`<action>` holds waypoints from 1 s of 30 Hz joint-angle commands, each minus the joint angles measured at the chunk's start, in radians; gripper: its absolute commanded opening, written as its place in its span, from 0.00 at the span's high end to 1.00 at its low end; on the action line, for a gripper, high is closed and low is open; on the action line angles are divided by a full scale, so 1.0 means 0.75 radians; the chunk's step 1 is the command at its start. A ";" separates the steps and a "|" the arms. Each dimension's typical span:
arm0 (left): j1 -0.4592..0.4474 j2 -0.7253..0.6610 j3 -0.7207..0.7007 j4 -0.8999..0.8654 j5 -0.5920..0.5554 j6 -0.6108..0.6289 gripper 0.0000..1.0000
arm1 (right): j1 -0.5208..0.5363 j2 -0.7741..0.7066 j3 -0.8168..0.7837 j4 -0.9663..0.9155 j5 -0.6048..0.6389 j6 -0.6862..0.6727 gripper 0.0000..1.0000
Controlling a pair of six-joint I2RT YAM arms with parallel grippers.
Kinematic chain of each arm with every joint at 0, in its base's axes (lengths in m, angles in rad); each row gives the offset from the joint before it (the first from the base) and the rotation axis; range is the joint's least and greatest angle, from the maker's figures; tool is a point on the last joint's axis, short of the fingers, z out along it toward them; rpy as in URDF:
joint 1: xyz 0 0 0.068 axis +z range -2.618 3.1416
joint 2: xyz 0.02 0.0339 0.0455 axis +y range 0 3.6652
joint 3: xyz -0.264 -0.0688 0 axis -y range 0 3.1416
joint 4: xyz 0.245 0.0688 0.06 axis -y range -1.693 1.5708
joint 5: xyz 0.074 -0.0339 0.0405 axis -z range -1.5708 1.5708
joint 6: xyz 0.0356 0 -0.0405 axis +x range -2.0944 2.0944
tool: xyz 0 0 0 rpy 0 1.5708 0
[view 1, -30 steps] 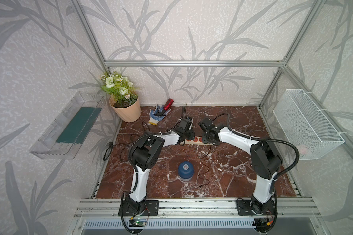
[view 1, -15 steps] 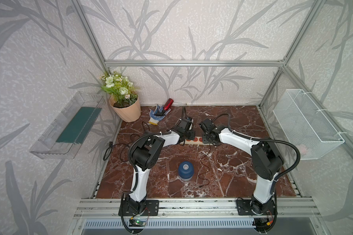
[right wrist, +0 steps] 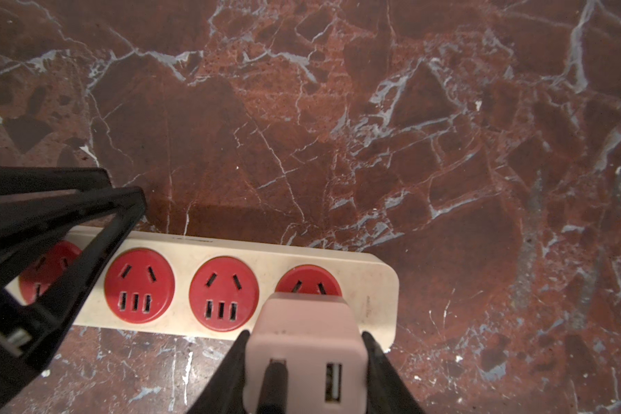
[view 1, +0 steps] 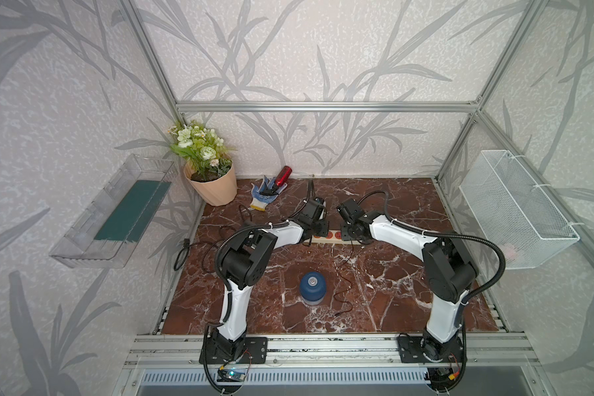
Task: Charge the cordless meat grinders
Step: Insert the plug into the socket.
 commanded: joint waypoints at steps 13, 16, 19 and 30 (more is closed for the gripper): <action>-0.053 -0.175 0.044 -0.330 -0.103 0.052 0.41 | 0.015 -0.017 -0.047 -0.207 -0.313 -0.087 0.45; -0.061 -0.249 0.061 -0.381 -0.119 0.076 0.39 | 0.010 -0.035 0.009 -0.239 -0.284 -0.124 0.41; -0.085 -0.336 0.061 -0.426 -0.169 0.091 0.38 | -0.006 -0.061 0.035 -0.256 -0.295 -0.135 0.38; -0.325 -0.667 0.023 -0.727 -0.295 0.123 0.37 | -0.090 -0.464 -0.101 -0.344 -0.171 -0.148 0.21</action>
